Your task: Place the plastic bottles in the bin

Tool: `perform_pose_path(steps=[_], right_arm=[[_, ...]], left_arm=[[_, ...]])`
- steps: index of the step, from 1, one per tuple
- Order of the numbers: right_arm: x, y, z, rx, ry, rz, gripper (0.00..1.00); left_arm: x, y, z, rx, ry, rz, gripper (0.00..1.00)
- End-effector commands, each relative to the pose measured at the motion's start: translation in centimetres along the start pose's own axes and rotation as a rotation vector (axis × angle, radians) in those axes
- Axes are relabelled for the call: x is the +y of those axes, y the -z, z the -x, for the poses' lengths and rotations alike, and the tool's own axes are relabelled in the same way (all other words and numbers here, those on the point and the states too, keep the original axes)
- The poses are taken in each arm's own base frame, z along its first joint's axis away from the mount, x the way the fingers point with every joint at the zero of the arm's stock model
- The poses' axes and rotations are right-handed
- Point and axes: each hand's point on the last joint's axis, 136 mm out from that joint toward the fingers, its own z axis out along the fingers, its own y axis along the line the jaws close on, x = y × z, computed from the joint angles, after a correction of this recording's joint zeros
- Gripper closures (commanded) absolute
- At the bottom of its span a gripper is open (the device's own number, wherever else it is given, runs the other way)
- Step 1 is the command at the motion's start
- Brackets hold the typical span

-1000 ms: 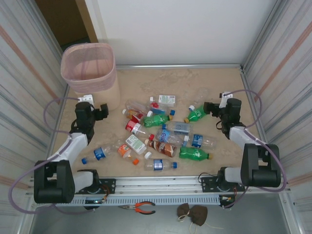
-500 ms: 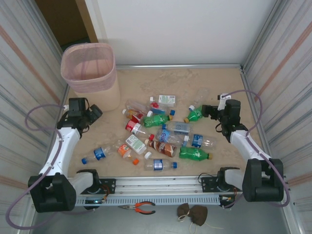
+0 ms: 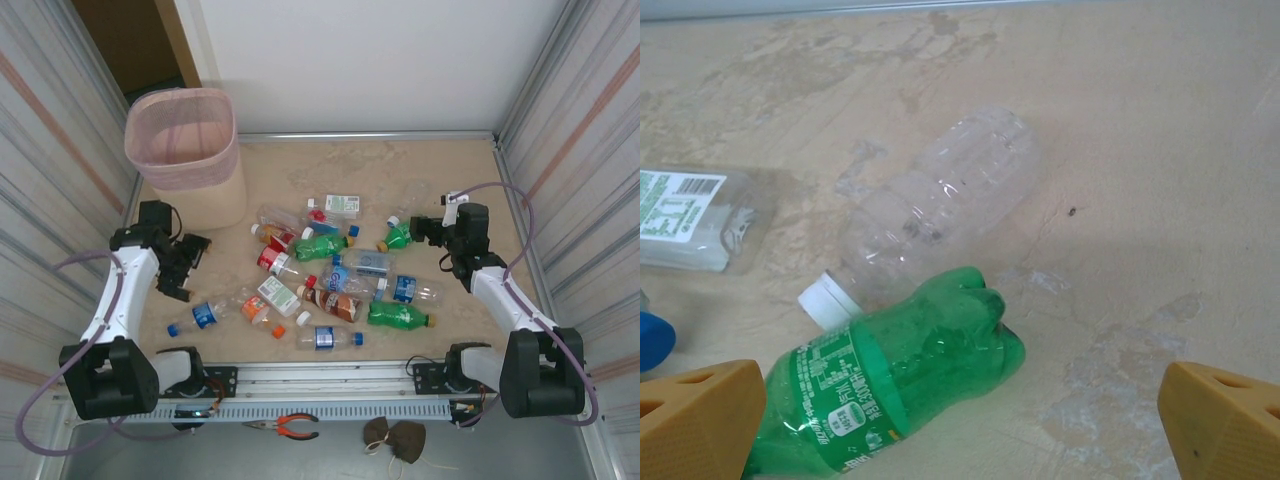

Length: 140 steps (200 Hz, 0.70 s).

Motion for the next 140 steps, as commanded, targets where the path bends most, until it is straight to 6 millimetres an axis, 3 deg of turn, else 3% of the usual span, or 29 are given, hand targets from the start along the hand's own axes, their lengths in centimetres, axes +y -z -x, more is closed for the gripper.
perform_pose_path(steps=[1,88,140], right_arm=[[0.0,0.2,1.1,-0.015,0.041,-0.015,0.01],[0.4,0.2,0.8,-0.003,0.055,0.003,0.01],[0.8,0.2,0.7,-0.001,0.063,0.022,0.01]], left_arm=[[2.0,0.1,-2.7,0.123,0.178,0.031,0.01],[7.0,-2.7,-4.0,0.22,0.505,0.048,0.01],[8.2,-3.9,-3.5,0.208,0.56,0.068,0.01]])
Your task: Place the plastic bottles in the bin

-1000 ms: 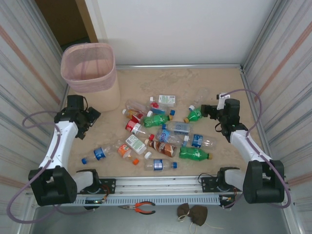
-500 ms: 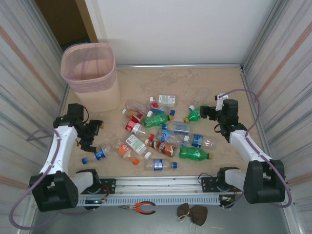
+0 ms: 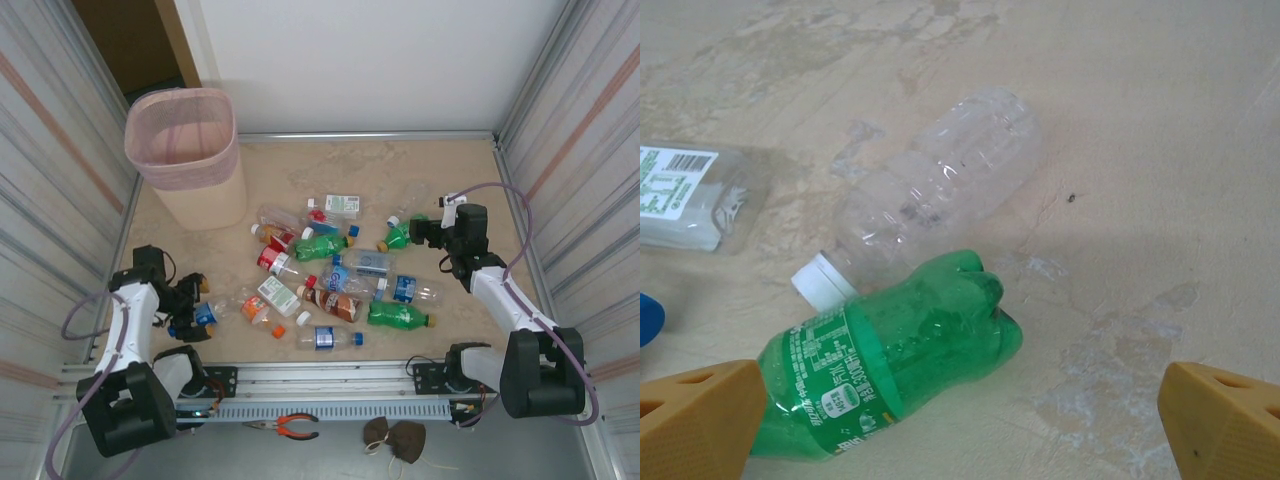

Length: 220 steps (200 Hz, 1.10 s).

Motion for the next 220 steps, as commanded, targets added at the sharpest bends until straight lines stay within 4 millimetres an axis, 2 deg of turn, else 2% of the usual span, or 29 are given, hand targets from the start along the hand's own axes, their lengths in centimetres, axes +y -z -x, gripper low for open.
perform_pose_path(steps=[1,59,79,109,168,220], right_arm=[[0.6,0.2,1.3,-0.025,0.035,0.019,0.01],[0.1,0.4,1.3,-0.027,0.037,-0.013,0.01],[0.1,0.4,1.3,-0.026,0.04,-0.013,0.01],[0.1,0.3,1.2,-0.022,0.045,-0.019,0.01],[-0.1,0.4,1.3,-0.022,0.054,-0.027,0.01],[0.0,0.5,1.4,-0.027,0.061,-0.026,0.01]], left_arm=[[0.0,-0.3,0.2,0.009,0.044,0.001,0.01],[0.1,-2.3,2.4,0.015,0.063,0.07,0.01],[-0.5,-3.4,2.8,0.039,0.055,0.064,0.11],[-0.8,-4.5,3.1,0.061,0.063,0.079,0.14],[-1.5,-3.9,3.6,0.021,0.057,0.05,0.24],[-2.7,-2.7,3.4,0.008,0.034,-0.006,0.38]])
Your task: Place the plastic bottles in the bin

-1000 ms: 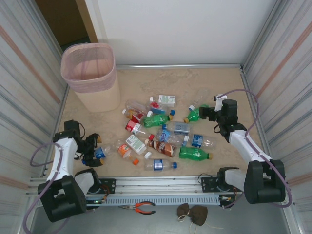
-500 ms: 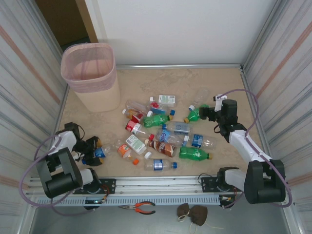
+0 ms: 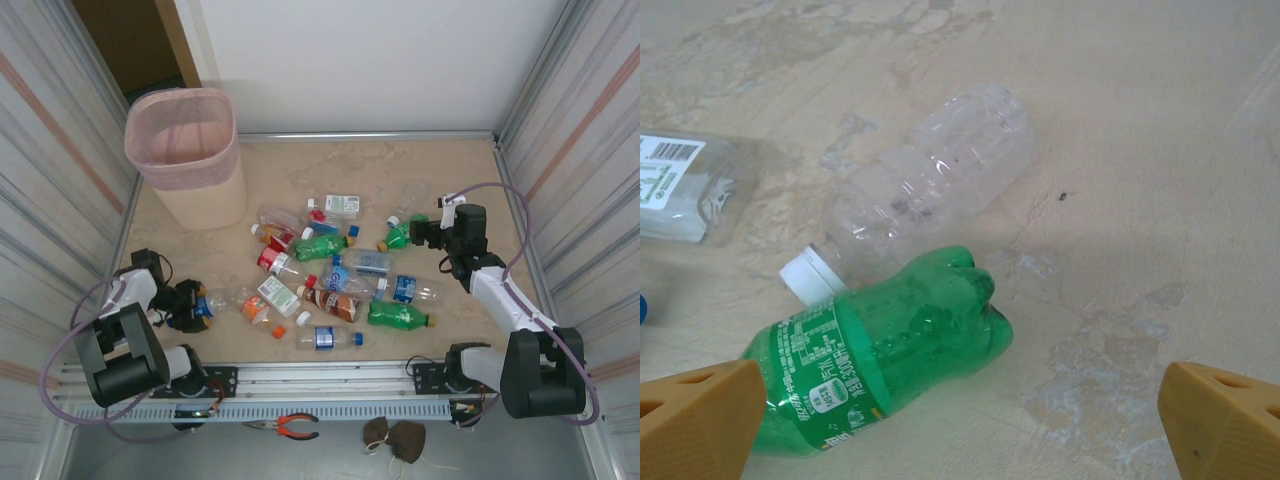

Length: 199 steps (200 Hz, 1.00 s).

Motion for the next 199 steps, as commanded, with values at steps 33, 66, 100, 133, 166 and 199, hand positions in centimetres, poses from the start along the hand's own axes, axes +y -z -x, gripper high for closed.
perform_pose_path(steps=[33,66,100,133,166,199], right_arm=[[0.1,0.6,1.7,-0.038,0.032,-0.007,0.01],[0.2,0.7,1.8,-0.04,0.027,-0.002,0.01],[0.3,0.8,1.9,-0.044,0.022,0.005,0.01],[0.5,0.9,2.0,-0.049,0.021,0.011,0.01],[0.7,1.2,2.2,-0.056,0.023,0.017,0.01],[0.7,1.3,2.6,-0.067,0.023,0.016,0.01]], left_arm=[[-2.0,2.7,-0.6,-0.03,-0.045,-0.106,0.4],[-2.9,4.2,-1.0,-0.051,-0.074,-0.197,0.45],[-5.5,6.6,-1.5,-0.098,-0.183,-0.374,0.44],[-8.3,10.3,-1.9,-0.199,-0.333,-0.584,0.45],[-12.3,15.8,-4.5,-0.294,-0.635,-0.884,0.4],[-14.4,21.8,-7.6,-0.414,-0.897,-1.067,0.41]])
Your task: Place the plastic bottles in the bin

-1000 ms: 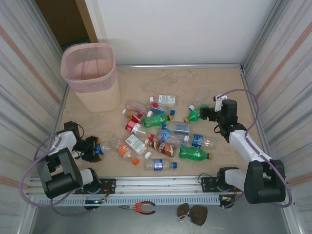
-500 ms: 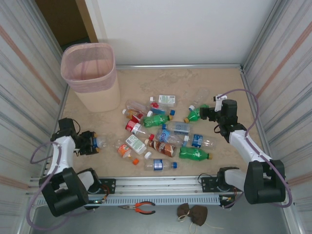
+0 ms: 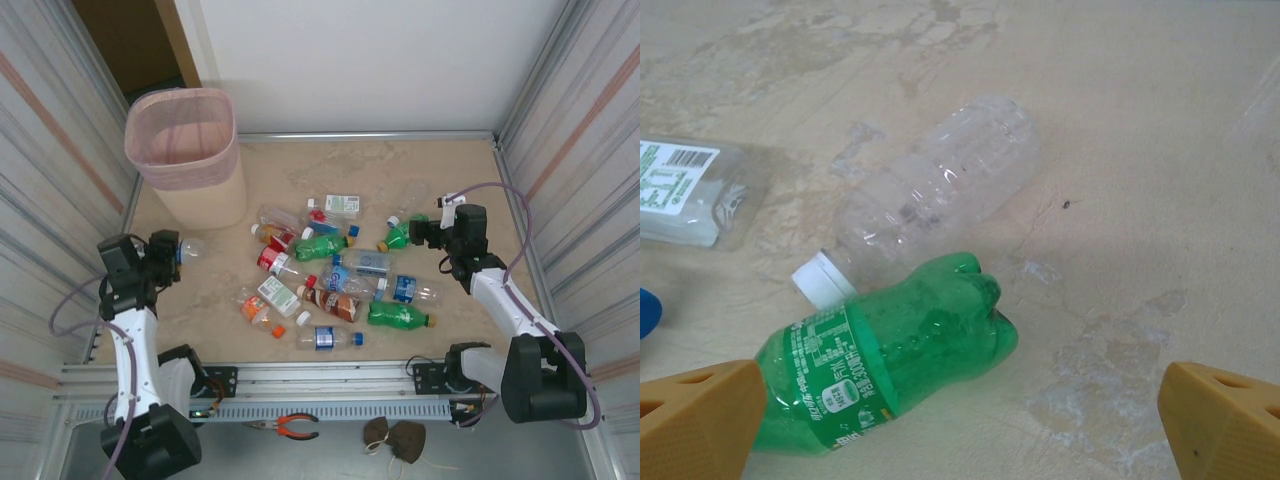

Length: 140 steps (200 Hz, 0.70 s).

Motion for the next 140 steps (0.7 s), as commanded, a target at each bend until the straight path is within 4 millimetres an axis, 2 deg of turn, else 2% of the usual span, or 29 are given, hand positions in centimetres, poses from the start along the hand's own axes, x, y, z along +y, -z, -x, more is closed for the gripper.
perform_pose_path(steps=[1,57,82,118,140], right_arm=[[0.4,0.9,2.2,-0.053,0.019,0.009,0.01],[0.9,1.0,2.8,-0.057,0.012,0.033,0.01],[1.0,1.2,3.4,-0.055,0.013,0.037,0.01],[1.2,1.9,4.3,-0.054,0.019,0.044,0.01],[1.6,2.6,4.7,-0.061,0.027,0.06,0.01]], left_arm=[[-7.6,2.2,1.6,-0.078,-0.301,-0.23,0.41],[-16.2,5.4,4.1,-0.193,-0.581,-0.316,0.42],[-20.1,5.9,4.1,-0.203,-0.729,-0.321,0.42],[-25.4,4.3,2.3,-0.17,-0.949,-0.283,0.46],[-27.3,1.8,1.9,-0.118,-1.034,-0.229,0.47]])
